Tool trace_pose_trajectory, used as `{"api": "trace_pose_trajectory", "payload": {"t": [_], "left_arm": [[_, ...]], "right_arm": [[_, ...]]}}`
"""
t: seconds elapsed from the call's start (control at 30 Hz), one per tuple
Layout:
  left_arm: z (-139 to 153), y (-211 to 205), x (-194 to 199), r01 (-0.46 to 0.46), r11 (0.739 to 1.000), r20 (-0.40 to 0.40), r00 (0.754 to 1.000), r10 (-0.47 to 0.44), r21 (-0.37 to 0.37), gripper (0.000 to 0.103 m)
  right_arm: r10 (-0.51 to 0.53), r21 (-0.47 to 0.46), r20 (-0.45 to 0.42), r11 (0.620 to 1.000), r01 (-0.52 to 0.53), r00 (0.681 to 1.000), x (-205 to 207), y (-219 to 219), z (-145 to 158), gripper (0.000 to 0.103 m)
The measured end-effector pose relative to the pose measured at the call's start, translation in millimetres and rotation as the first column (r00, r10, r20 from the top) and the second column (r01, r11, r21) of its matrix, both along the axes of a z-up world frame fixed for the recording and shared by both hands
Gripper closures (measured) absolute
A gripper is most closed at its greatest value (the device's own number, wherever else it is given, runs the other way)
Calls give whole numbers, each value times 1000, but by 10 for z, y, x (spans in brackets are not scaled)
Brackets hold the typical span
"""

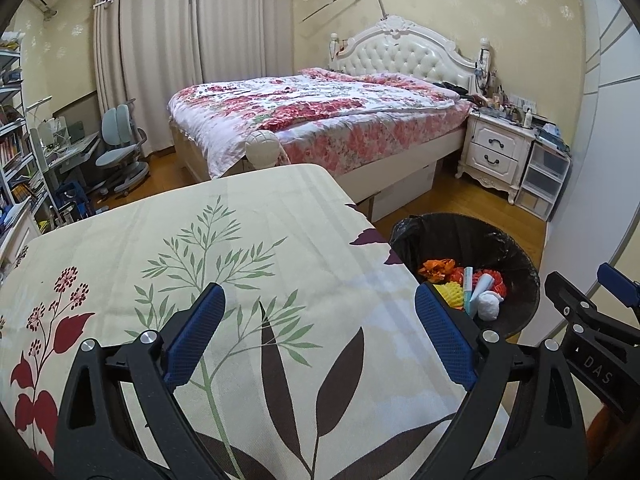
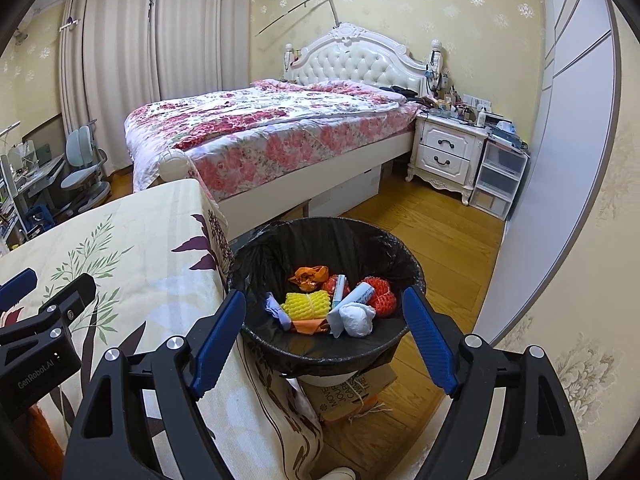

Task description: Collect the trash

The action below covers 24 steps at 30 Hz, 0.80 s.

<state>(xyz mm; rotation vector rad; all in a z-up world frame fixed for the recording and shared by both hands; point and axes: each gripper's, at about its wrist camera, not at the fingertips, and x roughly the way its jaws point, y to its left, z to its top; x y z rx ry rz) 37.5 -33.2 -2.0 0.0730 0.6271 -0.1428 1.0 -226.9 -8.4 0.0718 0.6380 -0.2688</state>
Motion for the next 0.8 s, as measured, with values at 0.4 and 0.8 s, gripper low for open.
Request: {"api": "trace_pose_trajectory", "payload": {"t": [0.4, 0.8], "left_arm": [[8, 10, -19, -2, 1000, 4, 1000, 2, -1, 9], [6, 16, -23, -2, 1000, 3, 1000, 2, -1, 9]], "right_arm": [[0, -2, 4, 1000, 0, 1000, -13, 6, 4, 25], [1, -2, 6, 1000, -1, 1000, -15, 4, 0, 25]]}}
